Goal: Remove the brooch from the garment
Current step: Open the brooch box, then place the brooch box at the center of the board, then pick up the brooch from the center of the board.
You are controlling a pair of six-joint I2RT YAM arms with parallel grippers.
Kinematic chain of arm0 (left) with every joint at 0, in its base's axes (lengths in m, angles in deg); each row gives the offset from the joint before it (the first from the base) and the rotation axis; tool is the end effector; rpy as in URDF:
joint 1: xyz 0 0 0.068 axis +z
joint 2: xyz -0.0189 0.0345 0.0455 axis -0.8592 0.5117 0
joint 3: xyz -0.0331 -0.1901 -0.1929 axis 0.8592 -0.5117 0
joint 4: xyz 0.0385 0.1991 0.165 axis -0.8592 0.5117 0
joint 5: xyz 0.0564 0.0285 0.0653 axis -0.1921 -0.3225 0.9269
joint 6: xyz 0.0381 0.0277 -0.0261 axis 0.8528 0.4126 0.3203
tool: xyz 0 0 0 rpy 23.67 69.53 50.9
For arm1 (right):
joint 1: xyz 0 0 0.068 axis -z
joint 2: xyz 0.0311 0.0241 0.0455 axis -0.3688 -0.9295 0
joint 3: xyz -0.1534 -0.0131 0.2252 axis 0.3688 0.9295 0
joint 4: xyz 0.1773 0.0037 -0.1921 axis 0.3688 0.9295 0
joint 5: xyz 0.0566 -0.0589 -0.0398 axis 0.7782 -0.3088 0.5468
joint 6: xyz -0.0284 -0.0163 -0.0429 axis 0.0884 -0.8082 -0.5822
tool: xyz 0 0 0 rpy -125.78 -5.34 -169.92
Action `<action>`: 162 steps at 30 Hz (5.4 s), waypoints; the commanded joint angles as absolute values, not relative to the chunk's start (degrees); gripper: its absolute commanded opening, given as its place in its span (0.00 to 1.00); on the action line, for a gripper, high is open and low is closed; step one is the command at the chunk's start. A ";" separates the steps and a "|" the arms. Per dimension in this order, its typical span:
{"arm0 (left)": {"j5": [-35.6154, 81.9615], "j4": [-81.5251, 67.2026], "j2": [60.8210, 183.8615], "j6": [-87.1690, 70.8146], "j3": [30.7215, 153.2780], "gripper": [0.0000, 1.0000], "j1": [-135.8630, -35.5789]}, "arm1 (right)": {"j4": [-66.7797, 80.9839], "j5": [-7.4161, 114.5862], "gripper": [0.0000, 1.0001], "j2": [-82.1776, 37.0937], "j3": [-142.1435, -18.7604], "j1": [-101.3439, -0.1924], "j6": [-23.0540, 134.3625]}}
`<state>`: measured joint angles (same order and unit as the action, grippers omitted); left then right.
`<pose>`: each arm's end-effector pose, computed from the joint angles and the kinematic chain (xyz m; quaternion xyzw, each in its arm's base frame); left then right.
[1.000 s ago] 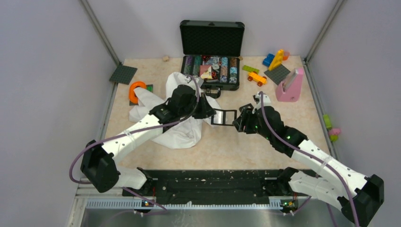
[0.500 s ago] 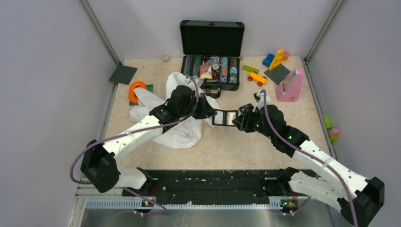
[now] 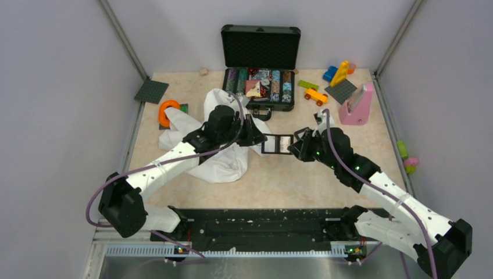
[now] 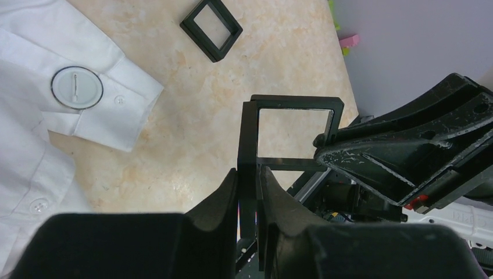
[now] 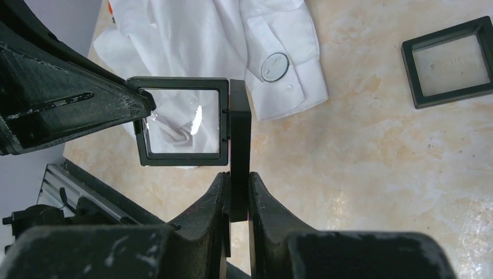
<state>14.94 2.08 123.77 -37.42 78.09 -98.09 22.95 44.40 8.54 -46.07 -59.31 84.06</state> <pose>0.2339 -0.2015 0.3026 0.0620 0.8392 -0.4306 0.3264 0.1595 0.1220 0.2910 -0.0108 0.8442 0.3091 0.4378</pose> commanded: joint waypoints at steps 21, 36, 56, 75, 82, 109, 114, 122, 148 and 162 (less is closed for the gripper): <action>39.42 14.04 134.35 -18.07 86.99 0.75 -99.70 | 41.49 37.23 0.02 -8.42 -60.75 -54.73 71.82; 41.96 26.96 157.24 -9.36 107.28 0.74 -102.38 | 41.93 36.04 0.02 -17.07 -60.43 -52.58 68.69; 39.68 26.29 161.78 -11.17 109.11 0.74 -101.07 | 43.64 32.83 0.40 -21.30 -61.86 -52.56 67.22; 38.46 26.26 168.28 -12.11 111.63 0.69 -100.09 | 38.10 34.91 0.83 -10.87 -58.45 -52.58 69.21; 35.02 22.14 166.06 -13.32 107.78 0.40 -97.94 | 35.14 35.49 0.85 -4.63 -56.76 -52.49 70.03; 36.53 21.49 168.06 -12.28 112.32 0.94 -96.57 | 33.93 38.21 0.85 -3.69 -56.46 -52.50 71.04; 35.86 23.08 171.19 -10.91 114.64 0.84 -96.50 | 33.90 38.12 0.85 -3.56 -56.41 -52.48 71.09; 37.64 24.51 172.93 -10.06 113.80 0.43 -97.02 | 33.25 38.79 0.85 -3.69 -56.67 -52.45 71.27; -2.59 -5.25 145.30 -24.02 86.41 0.31 -86.12 | 4.68 63.96 0.71 1.25 -44.12 -51.44 83.44; -23.92 -28.15 133.09 -52.93 74.51 0.30 -84.01 | -17.38 83.99 0.77 10.96 -36.82 -52.04 63.82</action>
<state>-16.40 -16.87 138.99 -42.25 76.87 -84.06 -5.72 77.80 7.43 -39.12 -51.86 72.06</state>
